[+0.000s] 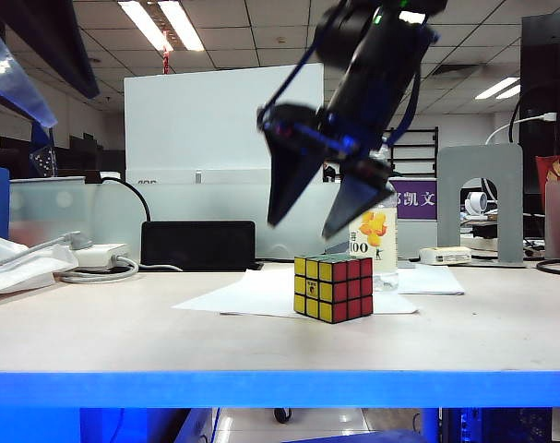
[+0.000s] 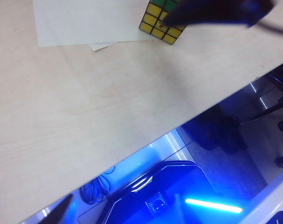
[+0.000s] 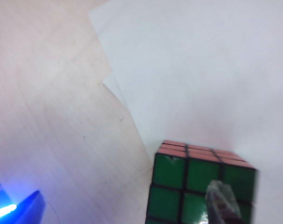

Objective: Rotate the Rubik's Cube so that the bottom side is facing up.

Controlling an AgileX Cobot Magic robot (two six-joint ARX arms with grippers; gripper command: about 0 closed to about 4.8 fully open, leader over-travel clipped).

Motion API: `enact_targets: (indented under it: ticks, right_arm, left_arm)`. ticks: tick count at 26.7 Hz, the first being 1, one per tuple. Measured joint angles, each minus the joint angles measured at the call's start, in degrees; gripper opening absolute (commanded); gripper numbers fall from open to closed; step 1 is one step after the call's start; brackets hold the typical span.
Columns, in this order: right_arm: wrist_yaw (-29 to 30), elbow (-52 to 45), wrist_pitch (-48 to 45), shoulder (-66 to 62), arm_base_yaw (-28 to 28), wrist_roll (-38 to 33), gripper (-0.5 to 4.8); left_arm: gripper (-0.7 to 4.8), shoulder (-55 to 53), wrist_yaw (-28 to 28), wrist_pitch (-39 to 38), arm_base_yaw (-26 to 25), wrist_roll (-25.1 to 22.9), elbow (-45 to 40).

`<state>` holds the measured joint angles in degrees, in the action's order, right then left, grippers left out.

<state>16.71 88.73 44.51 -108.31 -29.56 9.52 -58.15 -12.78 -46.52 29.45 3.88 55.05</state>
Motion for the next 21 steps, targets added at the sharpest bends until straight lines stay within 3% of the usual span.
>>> enact_targets:
  ticks: [2, 4, 7, 21]
  right_arm:
    - [-2.9, 0.5, 0.1, -2.1, -0.4, 0.3, 4.79]
    - [-9.4, 0.6, 0.5, -2.5, -1.1, 2.6, 4.79]
    - [-13.6, 2.1, 2.0, -3.3, -1.2, 4.1, 4.79]
    - [-13.1, 4.4, 3.9, -5.0, -1.6, 3.7, 4.79]
  left_arm:
    - [2.74, -0.1, 0.0, 0.0, 0.0, 0.0, 0.0]
    - [2.74, -0.1, 0.0, -0.5, 0.0, 0.0, 0.0]
    - [2.74, 0.0, 0.0, -0.9, 0.0, 0.0, 0.0]
    - [2.74, -0.2, 0.2, -0.9, 0.0, -0.2, 0.0]
